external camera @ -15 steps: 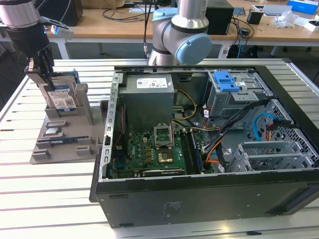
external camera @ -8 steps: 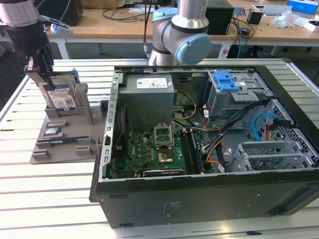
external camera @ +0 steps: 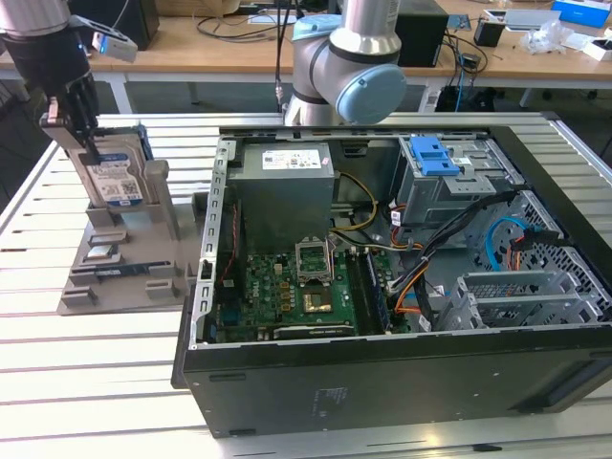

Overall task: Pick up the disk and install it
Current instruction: 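Pick up the disk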

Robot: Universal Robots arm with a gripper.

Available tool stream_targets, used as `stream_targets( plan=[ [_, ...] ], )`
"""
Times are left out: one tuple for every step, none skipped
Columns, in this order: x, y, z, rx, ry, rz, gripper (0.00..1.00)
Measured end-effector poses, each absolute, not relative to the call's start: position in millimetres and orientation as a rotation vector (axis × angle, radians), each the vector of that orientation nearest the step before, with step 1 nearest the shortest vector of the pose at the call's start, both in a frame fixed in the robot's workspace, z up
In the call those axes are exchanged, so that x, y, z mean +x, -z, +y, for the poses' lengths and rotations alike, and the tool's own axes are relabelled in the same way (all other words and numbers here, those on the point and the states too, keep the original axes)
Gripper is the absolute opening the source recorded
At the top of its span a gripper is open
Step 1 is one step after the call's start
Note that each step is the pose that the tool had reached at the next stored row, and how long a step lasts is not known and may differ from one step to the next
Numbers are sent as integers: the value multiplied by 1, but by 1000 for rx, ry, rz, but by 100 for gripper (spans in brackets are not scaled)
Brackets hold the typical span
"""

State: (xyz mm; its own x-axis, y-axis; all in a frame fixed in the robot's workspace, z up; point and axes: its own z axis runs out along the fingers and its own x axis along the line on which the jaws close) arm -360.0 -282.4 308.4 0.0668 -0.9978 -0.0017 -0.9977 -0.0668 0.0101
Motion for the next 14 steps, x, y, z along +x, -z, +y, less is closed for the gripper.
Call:
stream_targets(
  plan=[
    [-360, -310, -282, 2290, 13, -2142, 37],
    [-360, -312, -282, 2290, 13, -2142, 37],
    [-360, -314, -282, 2290, 13, -2142, 37],
    [-360, -316, -282, 2290, 13, -2142, 37],
    [-360, -318, -282, 2290, 13, -2142, 37],
    [-360, -321, -282, 2290, 13, -2142, 37],
    [-360, -323, -282, 2290, 13, -2142, 37],
    [-360, -325, -282, 2290, 13, -2142, 37],
    [-360, -327, -282, 2290, 13, -2142, 37],
    [-360, -329, -282, 2290, 12, -2142, 37],
    [-360, -331, -282, 2290, 12, -2142, 37],
    [-360, -335, -282, 2290, 12, -2142, 37],
    [-360, -338, -281, 2289, 12, -2142, 37],
    [-360, -340, -281, 2290, 12, -2141, 37]
  ],
)
